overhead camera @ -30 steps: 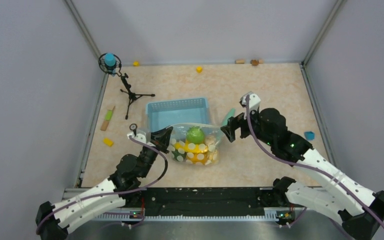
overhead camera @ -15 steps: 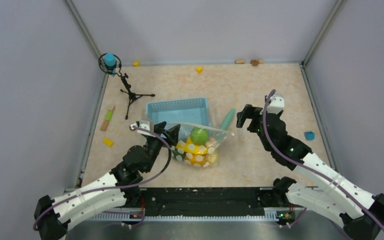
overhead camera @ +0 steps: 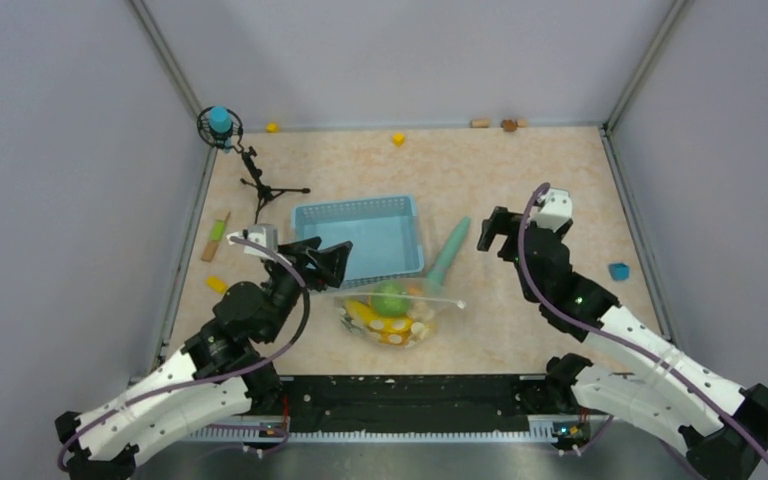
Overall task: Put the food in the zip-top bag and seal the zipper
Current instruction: Reset both arms
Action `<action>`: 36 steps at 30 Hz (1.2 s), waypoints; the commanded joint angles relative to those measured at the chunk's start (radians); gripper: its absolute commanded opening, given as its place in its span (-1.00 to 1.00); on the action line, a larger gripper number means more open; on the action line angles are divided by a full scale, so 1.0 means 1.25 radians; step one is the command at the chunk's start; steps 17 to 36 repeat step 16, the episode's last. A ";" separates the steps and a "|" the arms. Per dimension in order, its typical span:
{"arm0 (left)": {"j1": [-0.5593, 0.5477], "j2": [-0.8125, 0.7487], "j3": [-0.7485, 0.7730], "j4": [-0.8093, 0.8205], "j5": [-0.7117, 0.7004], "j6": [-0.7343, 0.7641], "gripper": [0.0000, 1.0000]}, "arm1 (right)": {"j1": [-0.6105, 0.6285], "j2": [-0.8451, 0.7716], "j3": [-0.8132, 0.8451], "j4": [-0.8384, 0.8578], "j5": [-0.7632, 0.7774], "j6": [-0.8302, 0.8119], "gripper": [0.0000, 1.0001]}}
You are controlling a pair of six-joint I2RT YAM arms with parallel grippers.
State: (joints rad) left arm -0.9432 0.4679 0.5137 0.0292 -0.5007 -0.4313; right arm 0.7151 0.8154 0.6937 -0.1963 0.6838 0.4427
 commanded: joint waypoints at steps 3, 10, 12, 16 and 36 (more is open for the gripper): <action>0.002 0.018 0.146 -0.227 -0.133 -0.134 0.61 | -0.008 -0.067 -0.038 0.053 -0.007 -0.052 0.98; 0.002 0.055 0.198 -0.390 -0.293 -0.239 0.63 | -0.008 -0.137 -0.073 0.053 0.007 -0.046 0.98; 0.002 0.065 0.203 -0.417 -0.334 -0.260 0.64 | -0.008 -0.149 -0.077 0.049 0.016 -0.045 0.98; 0.002 0.081 0.212 -0.459 -0.383 -0.285 0.64 | -0.007 -0.150 -0.069 0.016 0.064 -0.023 0.98; 0.002 0.081 0.212 -0.459 -0.383 -0.285 0.64 | -0.007 -0.150 -0.069 0.016 0.064 -0.023 0.98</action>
